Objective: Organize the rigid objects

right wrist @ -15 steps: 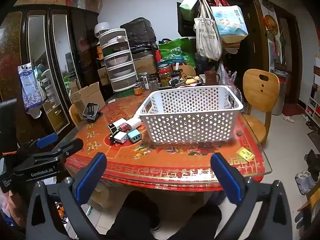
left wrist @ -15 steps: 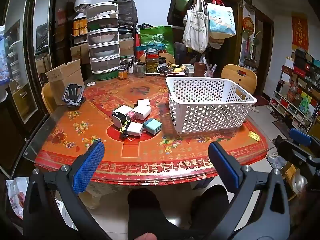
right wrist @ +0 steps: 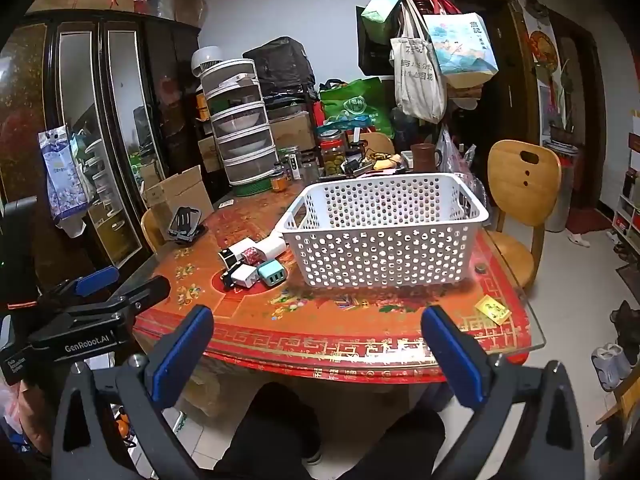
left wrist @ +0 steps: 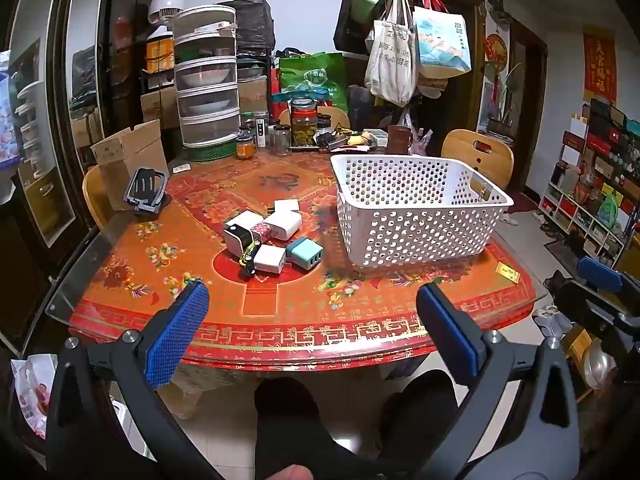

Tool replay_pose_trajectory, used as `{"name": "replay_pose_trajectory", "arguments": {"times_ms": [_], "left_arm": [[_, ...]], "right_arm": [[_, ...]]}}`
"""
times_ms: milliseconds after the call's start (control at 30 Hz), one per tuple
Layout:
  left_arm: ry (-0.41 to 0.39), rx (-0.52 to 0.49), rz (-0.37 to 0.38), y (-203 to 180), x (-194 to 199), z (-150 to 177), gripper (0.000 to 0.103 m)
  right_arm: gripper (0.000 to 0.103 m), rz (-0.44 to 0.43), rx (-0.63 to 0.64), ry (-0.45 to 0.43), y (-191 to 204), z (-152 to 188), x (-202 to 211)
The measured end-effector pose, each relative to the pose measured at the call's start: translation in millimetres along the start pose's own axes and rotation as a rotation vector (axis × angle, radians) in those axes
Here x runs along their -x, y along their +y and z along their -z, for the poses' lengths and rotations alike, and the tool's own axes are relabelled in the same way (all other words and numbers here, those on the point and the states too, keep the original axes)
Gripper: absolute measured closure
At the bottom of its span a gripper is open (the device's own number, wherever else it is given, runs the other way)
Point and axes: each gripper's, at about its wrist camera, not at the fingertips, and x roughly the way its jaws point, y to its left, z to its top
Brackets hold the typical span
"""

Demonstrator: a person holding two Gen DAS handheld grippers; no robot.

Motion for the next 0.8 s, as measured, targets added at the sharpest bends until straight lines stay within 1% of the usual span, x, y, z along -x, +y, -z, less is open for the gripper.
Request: {"name": "replay_pose_trajectory", "arguments": {"times_ms": [33, 800], "left_arm": [[0.000, 0.000, 0.000, 0.4, 1.5, -1.1, 0.001], [0.013, -0.015, 0.001, -3.3, -3.1, 2.9, 0.001]], "right_arm": [[0.000, -0.002, 0.006, -0.004, -5.6, 8.1, -0.3], [0.000, -0.006, 0.003, -0.006, -6.8, 9.6, -1.1]]}}
